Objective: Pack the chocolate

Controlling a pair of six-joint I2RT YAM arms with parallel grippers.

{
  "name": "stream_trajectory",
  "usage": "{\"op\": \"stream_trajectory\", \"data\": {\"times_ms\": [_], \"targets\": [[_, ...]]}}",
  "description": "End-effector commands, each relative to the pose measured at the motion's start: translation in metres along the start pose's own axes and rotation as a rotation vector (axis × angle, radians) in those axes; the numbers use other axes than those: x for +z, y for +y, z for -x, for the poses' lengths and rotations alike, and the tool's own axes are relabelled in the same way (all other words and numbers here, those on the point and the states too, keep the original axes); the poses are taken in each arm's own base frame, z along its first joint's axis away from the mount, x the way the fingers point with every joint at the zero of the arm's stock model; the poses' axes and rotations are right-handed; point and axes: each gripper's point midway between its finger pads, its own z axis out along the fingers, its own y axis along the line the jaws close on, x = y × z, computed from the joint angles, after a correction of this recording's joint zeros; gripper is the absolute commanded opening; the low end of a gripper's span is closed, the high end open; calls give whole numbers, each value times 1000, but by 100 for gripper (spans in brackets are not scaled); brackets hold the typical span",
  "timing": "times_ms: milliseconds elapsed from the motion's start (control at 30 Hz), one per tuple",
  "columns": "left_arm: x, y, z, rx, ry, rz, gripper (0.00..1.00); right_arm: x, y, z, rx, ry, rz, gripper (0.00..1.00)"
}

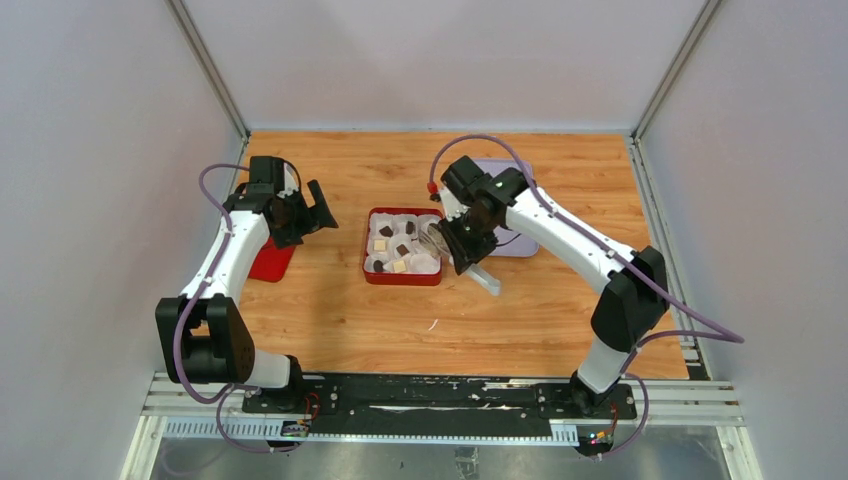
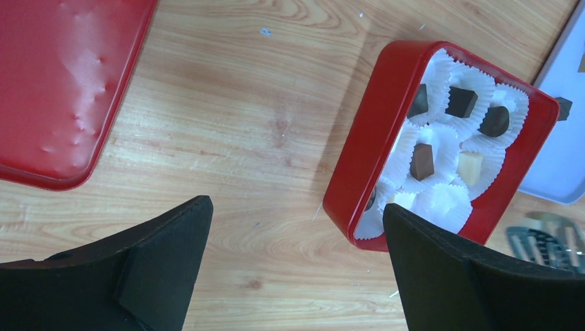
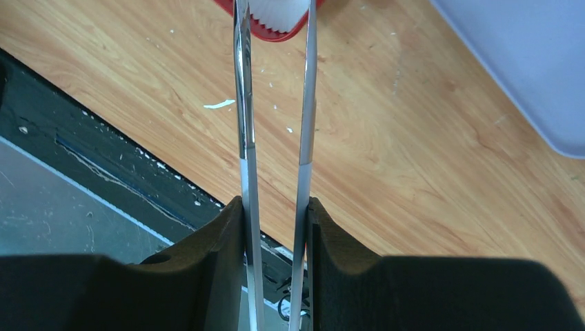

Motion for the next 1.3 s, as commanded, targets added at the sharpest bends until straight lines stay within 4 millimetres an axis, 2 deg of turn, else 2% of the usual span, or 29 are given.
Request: {"op": "stream_trajectory", "data": {"times_ms": [0, 200, 400, 700, 833, 1267], "targets": [[-6, -3, 8, -5, -35, -10, 100, 13, 16, -12, -63, 81, 26, 0], [-6, -2, 5, -4, -32, -9, 100, 28, 21, -21, -76, 146, 36, 1], [-5, -1, 5, -5, -29, -5, 100, 35, 24, -32, -93, 194, 42, 10], [-5, 0, 6, -7, -32, 3, 100, 37, 28, -36, -101, 210, 57, 30], [-4, -1, 5, -6, -27, -2, 100, 37, 27, -37, -102, 214, 52, 35], [-5, -1, 4, -3, -25, -9, 100, 33, 25, -43, -104, 217, 42, 39]]}}
